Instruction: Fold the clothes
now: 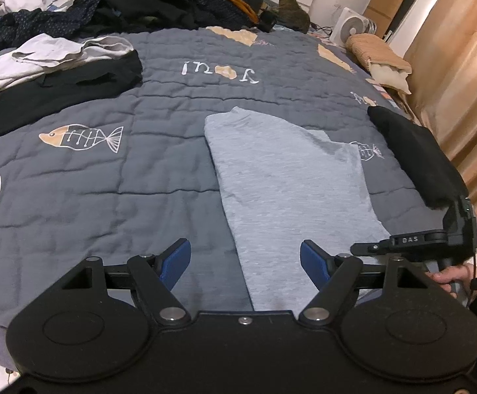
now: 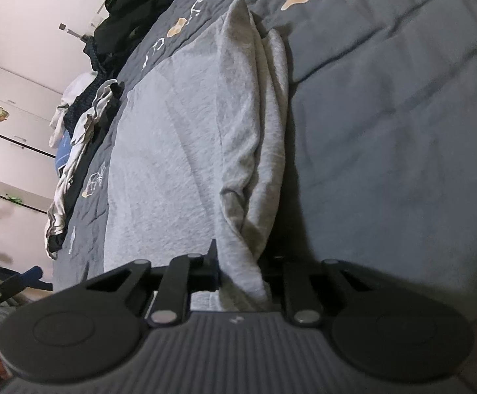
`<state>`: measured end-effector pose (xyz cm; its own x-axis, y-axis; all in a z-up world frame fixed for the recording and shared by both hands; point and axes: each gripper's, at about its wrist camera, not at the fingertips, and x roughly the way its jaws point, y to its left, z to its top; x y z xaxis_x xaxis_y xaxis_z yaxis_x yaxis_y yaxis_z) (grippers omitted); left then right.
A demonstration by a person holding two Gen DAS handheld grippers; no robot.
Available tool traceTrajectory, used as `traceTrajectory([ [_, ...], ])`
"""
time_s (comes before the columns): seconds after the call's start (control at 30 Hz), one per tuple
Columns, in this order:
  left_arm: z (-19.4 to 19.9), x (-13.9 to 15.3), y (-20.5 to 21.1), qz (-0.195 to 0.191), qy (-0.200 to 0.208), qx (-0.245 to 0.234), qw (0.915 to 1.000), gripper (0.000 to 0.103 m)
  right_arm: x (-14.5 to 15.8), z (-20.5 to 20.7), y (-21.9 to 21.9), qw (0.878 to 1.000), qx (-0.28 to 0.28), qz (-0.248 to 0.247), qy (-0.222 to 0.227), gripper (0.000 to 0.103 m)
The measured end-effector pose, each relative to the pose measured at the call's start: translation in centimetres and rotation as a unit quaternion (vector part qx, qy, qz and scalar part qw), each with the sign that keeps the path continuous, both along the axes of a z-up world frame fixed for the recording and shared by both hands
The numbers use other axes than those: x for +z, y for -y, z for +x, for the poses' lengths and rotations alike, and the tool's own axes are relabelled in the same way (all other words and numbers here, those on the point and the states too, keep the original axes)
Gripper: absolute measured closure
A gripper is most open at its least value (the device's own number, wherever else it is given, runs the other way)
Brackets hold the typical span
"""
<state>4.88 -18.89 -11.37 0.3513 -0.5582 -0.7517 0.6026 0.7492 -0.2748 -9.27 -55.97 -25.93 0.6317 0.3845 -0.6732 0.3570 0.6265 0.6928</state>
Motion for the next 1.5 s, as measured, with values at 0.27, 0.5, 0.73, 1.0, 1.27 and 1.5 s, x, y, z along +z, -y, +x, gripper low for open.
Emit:
traceTrajectory([
  [0.27,3.5,-2.0,1.9,-0.023,-0.017,0.003,0.9996,0.03,-0.3,-0.5,0.2,1.0,0.001,0.004,0.011,0.087],
  [0.5,6.7,-3.8,3.6,-0.045,-0.032,0.006,0.9985,0.03,-0.5,-0.5,0.3,1.0,0.0,0.008,0.015,0.086],
  [0.73,10.2,-6.5,5.2,-0.081,-0.068,0.019,0.9942,0.031,-0.3,-0.4,0.2,1.0,0.004,0.003,0.014,0.086],
  [1.0,14.2,-9.3,6.9,-0.126,-0.126,0.031,0.9836,0.033,-0.3,-0.3,0.2,1.0,0.008,0.0,0.012,0.086],
  [1.27,16.6,-11.7,8.6,-0.131,-0.151,0.024,0.9795,0.033,-0.4,-0.4,0.7,1.0,0.016,0.006,0.013,0.087],
  [1.5,17.5,-12.6,10.0,-0.139,-0.16,0.011,0.9772,0.032,-0.1,-0.3,0.6,1.0,0.021,0.0,0.009,0.086],
])
